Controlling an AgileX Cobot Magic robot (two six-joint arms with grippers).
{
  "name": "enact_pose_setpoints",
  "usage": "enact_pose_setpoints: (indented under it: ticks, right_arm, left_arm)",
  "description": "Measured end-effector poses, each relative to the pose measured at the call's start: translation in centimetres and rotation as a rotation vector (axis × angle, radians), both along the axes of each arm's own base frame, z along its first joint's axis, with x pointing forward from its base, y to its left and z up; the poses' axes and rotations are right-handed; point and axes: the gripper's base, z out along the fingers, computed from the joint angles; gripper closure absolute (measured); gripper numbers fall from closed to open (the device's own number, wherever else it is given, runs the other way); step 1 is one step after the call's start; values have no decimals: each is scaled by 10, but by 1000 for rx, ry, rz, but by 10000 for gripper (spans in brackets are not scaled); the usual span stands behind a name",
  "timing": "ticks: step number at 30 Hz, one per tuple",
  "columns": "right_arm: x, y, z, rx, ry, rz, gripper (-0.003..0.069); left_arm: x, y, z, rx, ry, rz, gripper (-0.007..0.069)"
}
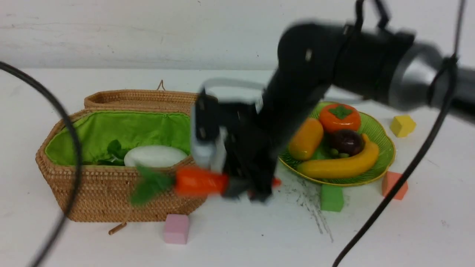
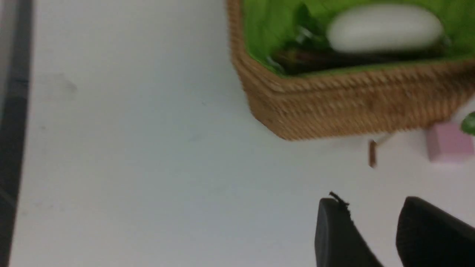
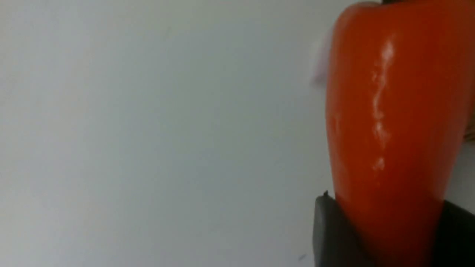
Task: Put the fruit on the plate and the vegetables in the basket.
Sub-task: Use the right arm to grab a carrot and put it into the left basket
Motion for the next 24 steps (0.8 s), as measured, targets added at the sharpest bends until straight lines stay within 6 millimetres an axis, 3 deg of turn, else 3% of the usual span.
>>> enact_pose_setpoints:
  ticks: [3, 5, 8, 14, 16, 21, 24]
  right_arm:
    - [13, 17, 34, 192, -56, -73, 363]
    - [20, 26, 38, 269, -63, -100, 363]
    - [49, 51, 17, 398, -55, -210, 363]
    - [78, 69, -40, 389, 70, -388, 363]
    - [79, 71, -47, 373, 78, -399, 358]
    - [80, 71, -47, 373, 77, -402, 229]
    - [79, 71, -48, 360, 88, -396, 197]
  left_arm:
    - [-9, 13, 9, -34, -90, 89, 386]
    - [-13, 15, 10, -55, -109, 108, 386]
    - [-17, 17, 12, -96, -119, 120, 386]
    - [-19, 11, 8, -150, -78, 89, 386]
    - [-19, 11, 8, -150, -71, 79, 386]
    - [-19, 10, 8, -148, -67, 71, 386]
    - [-19, 10, 8, -147, -67, 70, 386]
